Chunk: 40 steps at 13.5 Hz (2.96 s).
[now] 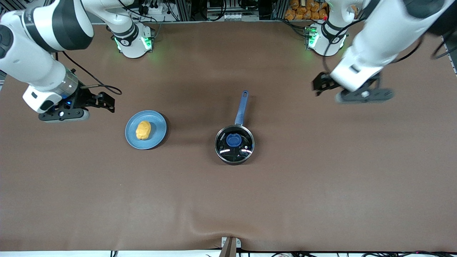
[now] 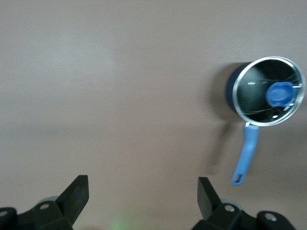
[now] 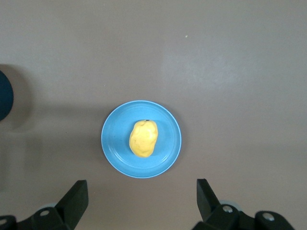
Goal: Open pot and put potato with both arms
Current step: 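Reach the left gripper to the lid knob while the right gripper reaches the potato, then lower the left gripper onto the blue knob while the right gripper grasps the potato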
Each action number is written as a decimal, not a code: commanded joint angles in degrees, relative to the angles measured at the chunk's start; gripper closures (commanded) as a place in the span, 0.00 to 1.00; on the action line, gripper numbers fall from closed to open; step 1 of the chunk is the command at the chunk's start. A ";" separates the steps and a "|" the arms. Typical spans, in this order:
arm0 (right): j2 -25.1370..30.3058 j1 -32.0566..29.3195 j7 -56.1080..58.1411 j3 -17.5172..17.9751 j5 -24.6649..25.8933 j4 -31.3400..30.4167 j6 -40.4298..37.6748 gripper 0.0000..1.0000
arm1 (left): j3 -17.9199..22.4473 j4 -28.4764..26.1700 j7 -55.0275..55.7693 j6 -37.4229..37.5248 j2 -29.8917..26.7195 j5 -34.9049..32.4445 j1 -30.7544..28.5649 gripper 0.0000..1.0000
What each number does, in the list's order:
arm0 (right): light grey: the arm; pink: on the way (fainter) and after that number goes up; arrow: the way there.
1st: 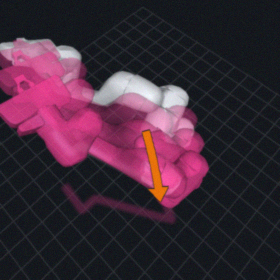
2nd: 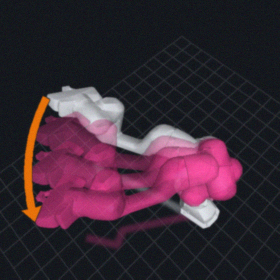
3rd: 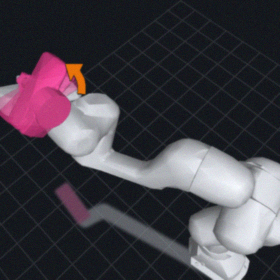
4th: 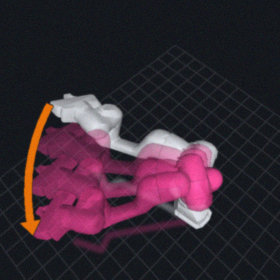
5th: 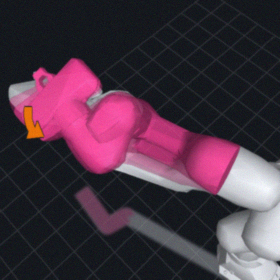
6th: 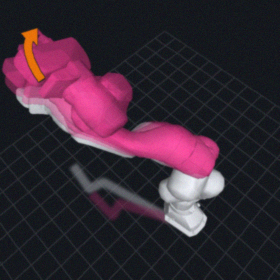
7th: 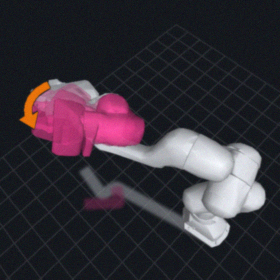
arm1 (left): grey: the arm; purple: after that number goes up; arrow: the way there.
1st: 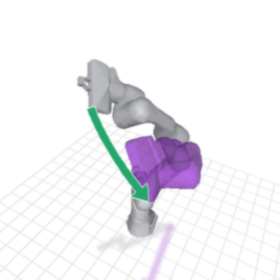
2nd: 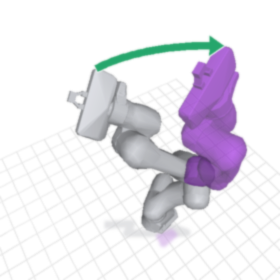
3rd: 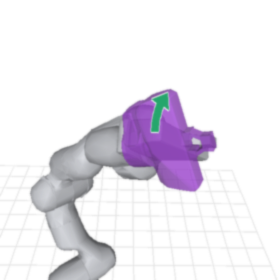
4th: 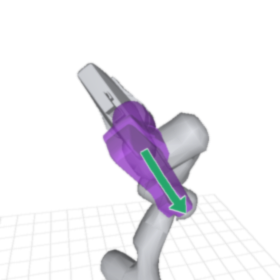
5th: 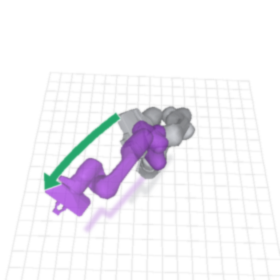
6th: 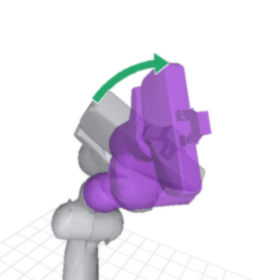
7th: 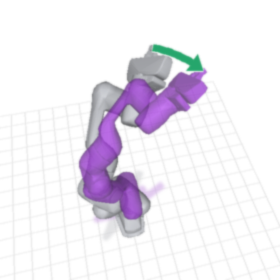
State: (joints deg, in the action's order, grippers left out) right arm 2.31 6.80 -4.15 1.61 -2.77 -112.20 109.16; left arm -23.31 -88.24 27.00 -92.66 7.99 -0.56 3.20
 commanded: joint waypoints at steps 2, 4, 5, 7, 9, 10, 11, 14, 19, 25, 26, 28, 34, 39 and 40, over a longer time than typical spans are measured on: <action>-0.55 -0.74 -3.23 0.76 -1.19 -3.80 3.06 0.00 | -0.68 6.41 6.46 -2.60 9.74 -0.85 7.06 0.00; -0.47 -0.74 -3.23 0.85 -1.19 -8.98 8.41 0.00 | -0.33 7.20 14.61 -6.37 13.79 -1.20 11.54 0.00; -0.47 -0.65 -3.23 1.03 -1.19 -10.74 10.09 0.00 | -0.25 8.51 17.88 -7.61 15.98 -2.42 13.39 0.00; -0.55 -0.74 -3.32 1.99 -1.19 -14.26 14.57 0.00 | -0.16 12.98 24.55 -7.88 21.51 -6.28 17.69 0.00; -1.17 -0.30 -3.32 2.17 -1.19 -17.16 18.70 0.00 | 2.20 15.46 28.36 -10.68 25.31 -9.10 22.00 0.00; -1.61 -0.13 -3.41 2.17 -1.28 -17.96 19.85 0.00 | 5.17 15.47 28.20 -13.13 26.10 -9.11 24.20 0.00; -2.57 0.05 -4.71 2.26 -1.28 -18.49 20.47 0.00 | 7.99 15.55 28.19 -15.42 26.98 -9.20 26.66 0.00; -4.42 1.19 -7.10 2.52 -1.28 -20.16 23.90 0.00 | 14.86 15.64 28.10 -24.99 30.23 -9.11 32.55 0.00; -9.42 1.28 -7.10 2.52 -1.28 -21.66 29.78 0.00 | 17.51 15.64 26.80 -31.96 33.75 -9.11 34.77 0.00; -14.87 1.90 -9.56 2.52 -1.28 -21.66 34.10 0.00 | 17.51 15.47 22.65 -33.55 35.34 -9.03 34.68 0.00; -15.66 1.98 -9.82 2.52 -1.28 -21.66 34.97 0.00 | 17.51 15.03 22.74 -33.55 35.43 -8.94 34.68 0.00; -17.42 2.86 -11.39 2.52 -1.28 -21.57 36.64 0.00 | 17.51 15.03 23.27 -33.64 36.30 -8.85 34.77 0.00; -19.89 3.92 -12.20 2.43 -1.19 -21.31 38.76 0.00 | 17.42 14.94 23.80 -33.46 36.75 -8.50 35.56 0.01; -20.06 3.83 -12.37 2.17 -1.10 -20.69 39.11 0.00 | 17.42 14.50 23.62 -33.46 36.75 -9.11 35.65 0.10; -20.50 3.83 -12.37 2.00 -1.10 -20.52 39.11 0.00 | 17.42 14.41 23.62 -33.46 36.83 -9.20 35.73 0.14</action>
State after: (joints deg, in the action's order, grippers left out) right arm -17.47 10.59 -16.17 3.86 -3.45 -133.25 147.60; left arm -6.19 -74.58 49.74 -126.01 44.17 -8.30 38.48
